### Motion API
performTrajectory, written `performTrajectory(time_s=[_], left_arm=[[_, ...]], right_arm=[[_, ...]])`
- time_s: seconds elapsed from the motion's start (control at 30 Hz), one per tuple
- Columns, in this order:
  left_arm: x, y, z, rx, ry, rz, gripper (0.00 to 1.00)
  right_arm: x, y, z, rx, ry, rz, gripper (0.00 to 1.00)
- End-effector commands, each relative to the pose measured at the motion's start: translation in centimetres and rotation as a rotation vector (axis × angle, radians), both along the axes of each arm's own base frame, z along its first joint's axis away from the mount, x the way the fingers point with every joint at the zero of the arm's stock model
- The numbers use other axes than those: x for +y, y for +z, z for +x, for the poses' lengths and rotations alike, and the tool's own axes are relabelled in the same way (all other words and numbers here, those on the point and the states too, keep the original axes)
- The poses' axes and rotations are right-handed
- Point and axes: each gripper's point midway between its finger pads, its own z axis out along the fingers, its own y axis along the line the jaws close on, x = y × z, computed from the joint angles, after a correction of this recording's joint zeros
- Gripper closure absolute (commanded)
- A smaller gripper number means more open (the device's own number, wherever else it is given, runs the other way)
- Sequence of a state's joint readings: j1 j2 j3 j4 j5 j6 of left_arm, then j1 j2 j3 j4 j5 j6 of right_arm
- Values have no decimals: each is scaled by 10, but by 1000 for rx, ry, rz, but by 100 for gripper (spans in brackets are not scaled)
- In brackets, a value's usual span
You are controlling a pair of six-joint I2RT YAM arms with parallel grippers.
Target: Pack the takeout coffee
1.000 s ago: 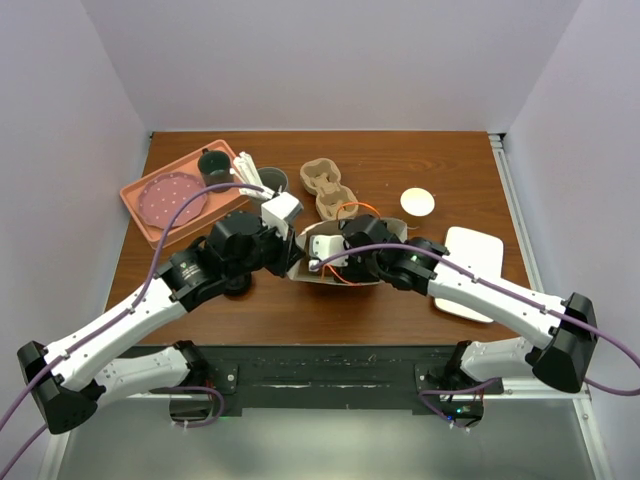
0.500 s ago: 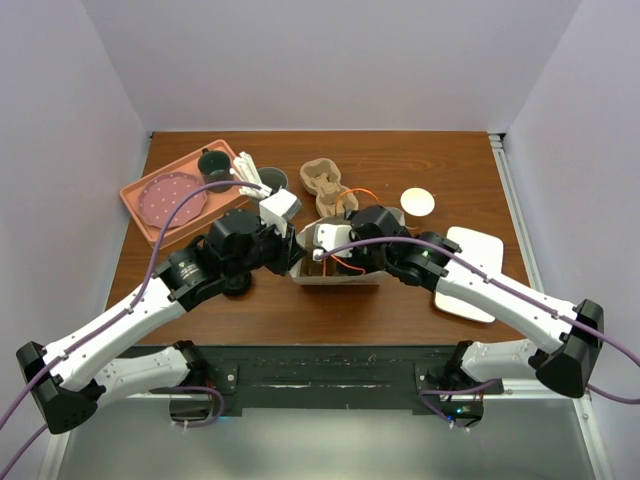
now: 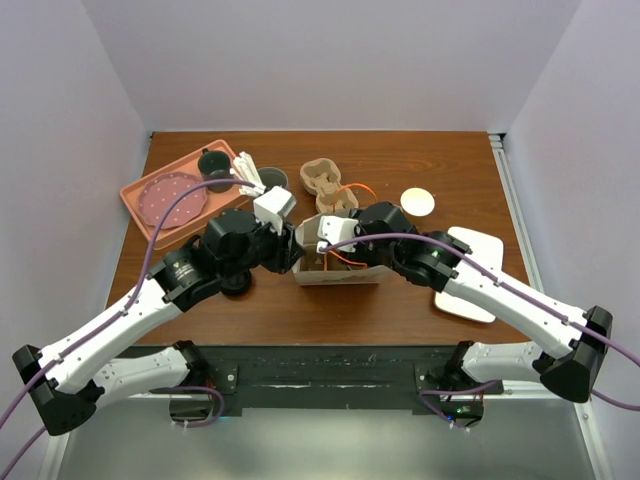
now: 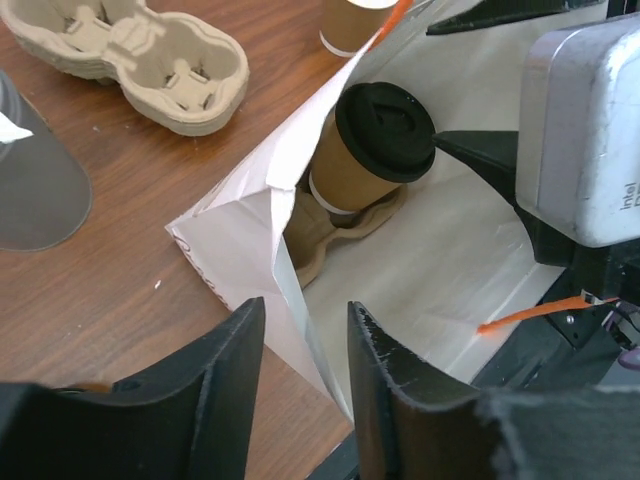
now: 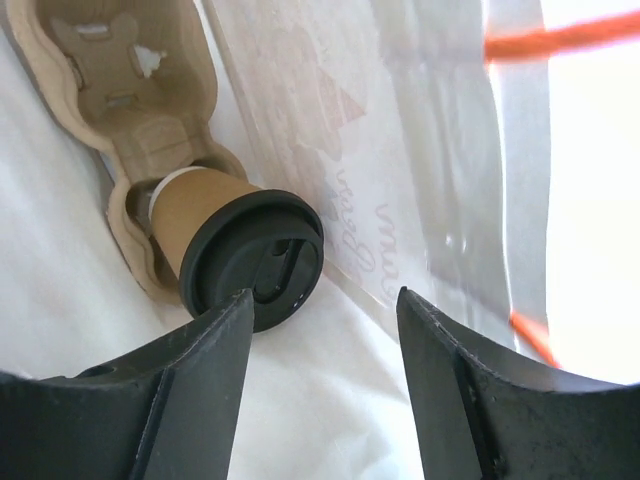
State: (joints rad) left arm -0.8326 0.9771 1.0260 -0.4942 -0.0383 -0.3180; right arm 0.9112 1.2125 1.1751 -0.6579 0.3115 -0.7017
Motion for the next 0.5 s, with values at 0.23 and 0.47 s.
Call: performTrajectory(time_s=[0.23,0.47], left_arm=[[9,45,16,-120,69,-17,51],[11,61,26,-181,85,1,49]], right_arm=[[14,45,8,-54,-61,196,37],[11,58,25,-118,-165,231,37]])
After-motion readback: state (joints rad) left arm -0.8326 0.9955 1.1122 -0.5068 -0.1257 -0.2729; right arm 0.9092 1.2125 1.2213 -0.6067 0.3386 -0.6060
